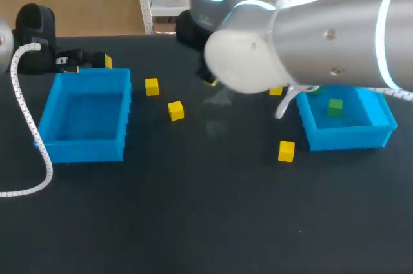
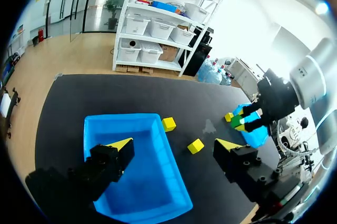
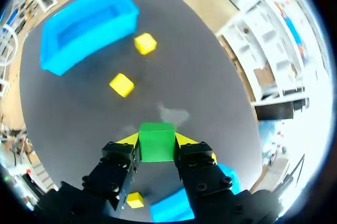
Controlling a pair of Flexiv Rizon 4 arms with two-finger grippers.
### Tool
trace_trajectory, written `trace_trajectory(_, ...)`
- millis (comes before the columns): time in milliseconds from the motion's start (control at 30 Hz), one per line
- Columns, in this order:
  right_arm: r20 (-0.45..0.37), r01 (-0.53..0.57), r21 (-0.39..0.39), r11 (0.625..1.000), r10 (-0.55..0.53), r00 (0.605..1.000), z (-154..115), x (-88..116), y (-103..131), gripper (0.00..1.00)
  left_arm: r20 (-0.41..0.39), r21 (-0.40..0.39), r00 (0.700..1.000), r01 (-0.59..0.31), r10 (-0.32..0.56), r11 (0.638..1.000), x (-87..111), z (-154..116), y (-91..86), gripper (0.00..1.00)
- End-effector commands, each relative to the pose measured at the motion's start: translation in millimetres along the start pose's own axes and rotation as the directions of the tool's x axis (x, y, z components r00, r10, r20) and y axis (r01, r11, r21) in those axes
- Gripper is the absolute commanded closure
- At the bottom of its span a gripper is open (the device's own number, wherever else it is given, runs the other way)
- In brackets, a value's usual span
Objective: Put the green cubes in the right bin and the yellow cubes in the left bin.
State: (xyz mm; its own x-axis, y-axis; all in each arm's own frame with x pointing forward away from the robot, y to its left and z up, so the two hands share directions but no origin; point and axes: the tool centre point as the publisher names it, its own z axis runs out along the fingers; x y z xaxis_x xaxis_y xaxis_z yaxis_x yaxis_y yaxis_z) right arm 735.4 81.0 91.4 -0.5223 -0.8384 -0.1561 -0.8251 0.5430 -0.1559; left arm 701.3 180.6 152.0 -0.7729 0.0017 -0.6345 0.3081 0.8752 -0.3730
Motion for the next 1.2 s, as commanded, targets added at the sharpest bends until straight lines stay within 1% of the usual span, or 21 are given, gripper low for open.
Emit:
trace_trajectory(33, 0.088, -0.068, 0.011, 0.998, 0.067, 0.994, -9, 34, -19, 1.00, 0.007, 0.012, 1.000, -0.002, 0.002, 1.000, 1.6, 0, 2.5, 0.00)
trace_trajectory(267, 0.114, -0.214, 0.029, 0.976, 0.209, 0.971, -22, 70, -53, 1.00, 0.007, 0.012, 1.000, -0.002, 0.002, 1.000, 1.6, 0, 2.5, 0.00)
trace_trajectory(433, 0.139, -0.322, 0.043, 0.946, 0.313, 0.939, -33, 99, -78, 1.00, 0.007, 0.012, 1.000, -0.002, 0.002, 1.000, 1.6, 0, 2.5, 0.00)
trace_trajectory(600, 0.156, -0.419, 0.052, 0.907, 0.407, 0.900, -39, 132, -98, 1.00, 0.007, 0.012, 1.000, -0.002, 0.002, 1.000, 1.6, 0, 2.5, 0.00)
trace_trajectory(800, 0.159, -0.505, 0.050, 0.862, 0.492, 0.856, -37, 168, -110, 1.00, 0.007, 0.012, 1.000, -0.002, 0.002, 1.000, 1.6, 0, 2.5, 0.00)
trace_trajectory(967, 0.162, -0.586, 0.039, 0.810, 0.573, 0.803, -30, 197, -117, 1.00, 0.007, 0.012, 1.000, -0.002, 0.002, 1.000, 1.6, 0, 2.5, 0.00)
trace_trajectory(1033, 0.162, -0.612, 0.030, 0.790, 0.600, 0.783, -26, 206, -118, 1.00, 0.007, 0.012, 1.000, -0.002, 0.002, 1.000, 1.6, 0, 2.5, 0.00)
trace_trajectory(1100, 0.170, -0.644, 0.008, 0.765, 0.633, 0.755, -22, 214, -118, 1.00, 0.007, 0.012, 1.000, -0.002, 0.002, 1.000, 1.6, 0, 2.5, 0.00)
trace_trajectory(1200, 0.170, -0.675, -0.002, 0.738, 0.666, 0.727, -16, 224, -119, 1.00, 0.007, 0.012, 1.000, -0.002, 0.002, 1.000, 1.6, 0, 2.5, 0.00)
